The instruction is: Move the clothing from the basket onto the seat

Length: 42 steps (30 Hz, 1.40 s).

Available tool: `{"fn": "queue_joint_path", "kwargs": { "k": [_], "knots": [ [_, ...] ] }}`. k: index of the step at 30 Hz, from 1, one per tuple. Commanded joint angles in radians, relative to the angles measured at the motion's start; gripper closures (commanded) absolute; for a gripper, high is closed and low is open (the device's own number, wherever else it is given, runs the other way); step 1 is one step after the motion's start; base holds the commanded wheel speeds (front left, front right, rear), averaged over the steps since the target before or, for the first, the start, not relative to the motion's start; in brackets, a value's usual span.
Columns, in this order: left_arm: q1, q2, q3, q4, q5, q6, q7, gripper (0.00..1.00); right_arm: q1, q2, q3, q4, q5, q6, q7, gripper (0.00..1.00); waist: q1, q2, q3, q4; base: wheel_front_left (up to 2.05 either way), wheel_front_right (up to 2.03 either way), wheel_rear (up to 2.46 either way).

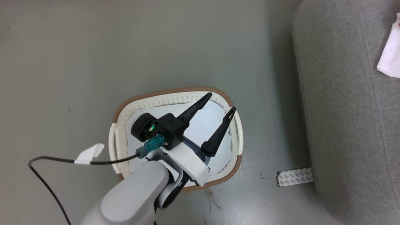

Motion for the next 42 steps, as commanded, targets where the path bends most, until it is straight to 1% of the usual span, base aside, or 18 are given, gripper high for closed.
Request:
{"fn": "queue_joint_path", "kwargs": {
  "k": [1, 2, 8, 12, 15, 20, 25, 29, 31, 34, 38, 40, 42],
  "knots": [
    [-0.003, 0.006, 0.002, 0.007, -0.009, -0.004, -0.006, 0.00, -0.011, -0.001, 0.010, 0.013, 0.008, -0.003, 0.005, 0.18, -0.0001, 0.0000, -0.013, -0.009, 0.00, 0.00, 0.00],
    [0.001, 0.007, 0.002, 0.012, -0.010, -0.004, -0.007, 0.00, -0.014, 0.002, 0.016, 0.017, 0.010, -0.003, 0.006, 0.00, -0.0001, 0.0000, -0.021, -0.013, 0.00, 0.00, 0.00],
    [0.032, 0.003, 0.001, 0.040, -0.025, -0.007, -0.011, 0.00, 0.004, 0.015, 0.071, 0.033, 0.004, -0.003, 0.006, 0.00, -0.0001, 0.0000, -0.105, -0.041, 0.00, 0.00, 0.00],
    [0.068, 0.007, 0.006, 0.062, -0.035, -0.006, -0.017, 0.00, 0.039, 0.028, 0.121, 0.016, 0.020, -0.003, 0.015, 0.00, -0.0001, 0.0000, -0.201, -0.064, 0.00, 0.00, 0.00],
    [0.099, 0.013, 0.020, 0.070, -0.050, 0.004, -0.019, 0.00, 0.054, 0.014, 0.161, -0.007, 0.018, -0.003, 0.025, 0.00, -0.0001, 0.0000, -0.278, -0.074, 0.00, 0.00, 0.00],
    [0.163, 0.031, 0.078, 0.070, -0.079, 0.038, -0.026, 0.00, 0.068, 0.002, 0.221, -0.104, 0.029, -0.003, 0.025, 0.00, -0.0001, 0.0000, -0.405, -0.081, 0.00, 0.00, 0.00],
    [0.226, 0.056, 0.164, 0.029, -0.074, 0.078, -0.025, 0.00, 0.088, -0.018, 0.260, -0.233, 0.060, -0.002, 0.000, 0.00, -0.0001, 0.0000, -0.499, -0.059, 0.00, 0.00, 0.00],
    [0.282, 0.084, 0.243, -0.014, -0.074, 0.096, -0.025, 0.00, 0.128, -0.020, 0.244, -0.331, 0.104, -0.003, -0.063, 0.00, -0.0001, 0.0000, -0.540, -0.022, 0.00, 0.00, 0.00],
    [0.309, 0.096, 0.282, -0.031, -0.075, 0.106, -0.025, 0.00, 0.159, -0.009, 0.234, -0.379, 0.100, -0.003, -0.108, 0.00, -0.0001, 0.0000, -0.553, -0.001, 0.00, 0.00, 0.00],
    [0.351, 0.098, 0.334, -0.054, -0.082, 0.111, -0.025, 0.00, 0.221, 0.005, 0.210, -0.430, 0.083, -0.003, -0.170, 0.00, -0.0001, 0.0000, -0.570, 0.030, 0.00, 0.00, 0.00],
    [0.408, 0.099, 0.408, -0.077, -0.064, 0.117, -0.025, 0.00, 0.317, 0.068, 0.143, -0.474, 0.066, -0.003, -0.259, 0.00, -0.0001, 0.0000, -0.581, 0.063, 0.00, 0.00, 0.00],
    [0.440, 0.084, 0.449, -0.089, -0.057, 0.114, -0.025, 0.00, 0.377, 0.108, 0.097, -0.490, 0.046, -0.003, -0.315, 0.00, -0.0001, 0.0000, -0.586, 0.078, 0.00, 0.00, 0.00],
    [0.472, 0.067, 0.491, -0.097, -0.046, 0.100, -0.025, 0.00, 0.438, 0.151, 0.041, -0.497, 0.016, -0.003, -0.377, 0.00, -0.0001, 0.0000, -0.591, 0.091, 0.00, 0.00, 0.00]
  ]
}}
